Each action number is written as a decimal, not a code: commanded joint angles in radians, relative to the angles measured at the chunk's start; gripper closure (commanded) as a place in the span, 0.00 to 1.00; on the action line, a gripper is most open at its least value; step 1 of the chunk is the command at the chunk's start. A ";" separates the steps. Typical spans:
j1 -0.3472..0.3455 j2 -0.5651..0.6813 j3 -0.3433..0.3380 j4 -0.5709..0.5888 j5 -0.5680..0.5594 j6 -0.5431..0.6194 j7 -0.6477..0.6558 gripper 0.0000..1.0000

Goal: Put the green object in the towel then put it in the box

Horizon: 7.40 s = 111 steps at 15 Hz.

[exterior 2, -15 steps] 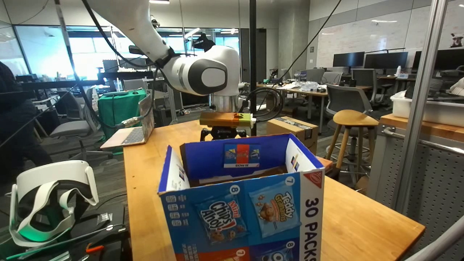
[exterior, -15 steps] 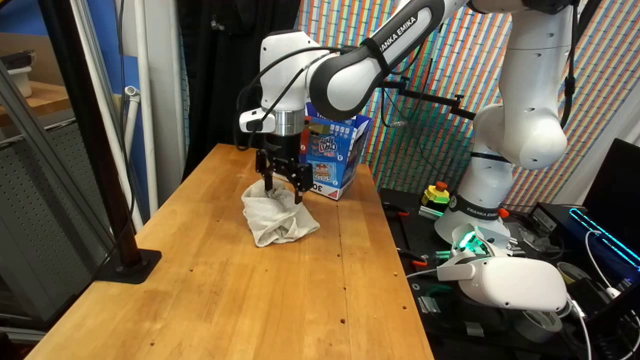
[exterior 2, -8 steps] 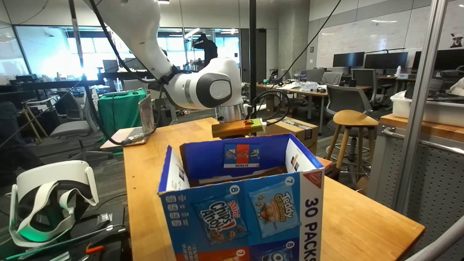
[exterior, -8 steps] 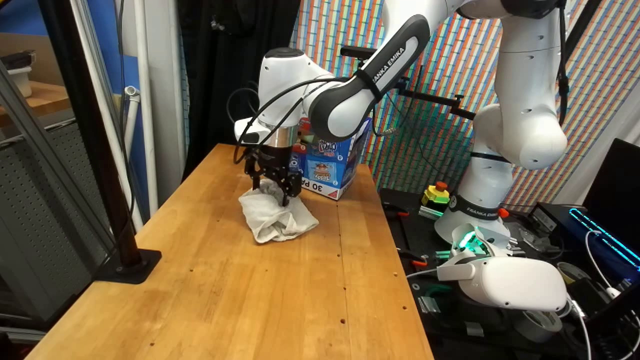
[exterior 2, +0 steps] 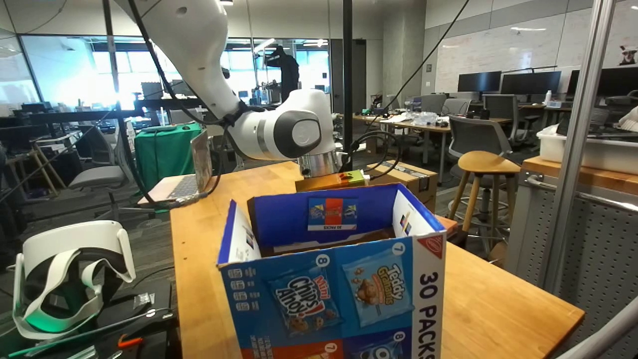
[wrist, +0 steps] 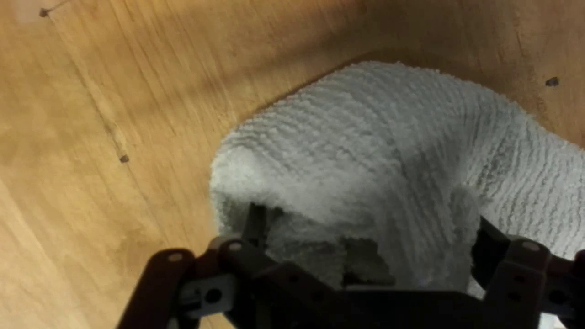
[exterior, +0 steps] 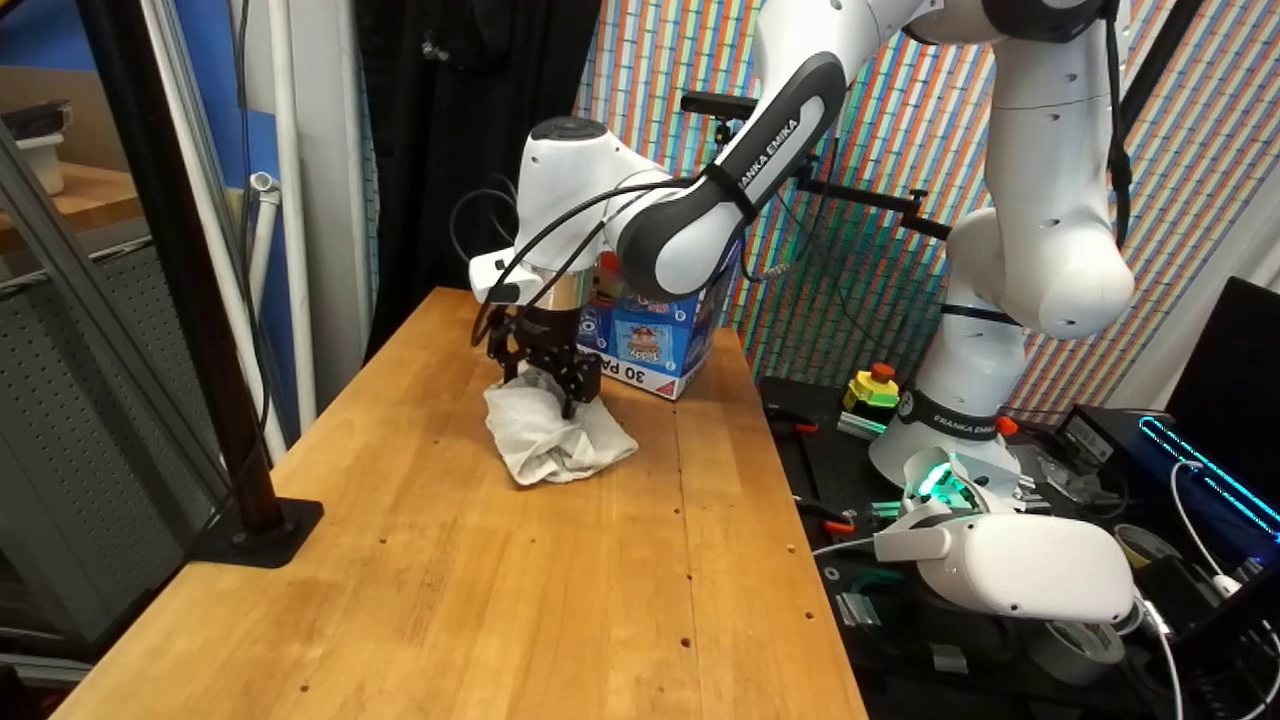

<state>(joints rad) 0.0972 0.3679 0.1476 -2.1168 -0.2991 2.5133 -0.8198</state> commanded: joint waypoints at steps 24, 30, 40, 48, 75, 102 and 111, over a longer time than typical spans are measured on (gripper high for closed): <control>-0.041 0.133 0.026 0.221 0.124 -0.343 -0.076 0.92; -0.058 0.049 0.027 0.188 0.177 -0.350 -0.067 0.90; -0.092 -0.266 -0.007 0.079 0.256 -0.331 -0.065 0.90; -0.110 -0.548 -0.134 -0.058 0.350 -0.296 -0.081 0.90; -0.078 -0.533 -0.212 -0.298 0.051 -0.105 -0.133 0.90; -0.129 -0.436 -0.211 -0.321 -0.060 -0.052 -0.229 0.91; -0.135 -0.374 -0.203 -0.320 -0.051 -0.066 -0.209 0.49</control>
<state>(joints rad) -0.0303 0.0021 -0.0592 -2.4461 -0.3561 2.4401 -1.0477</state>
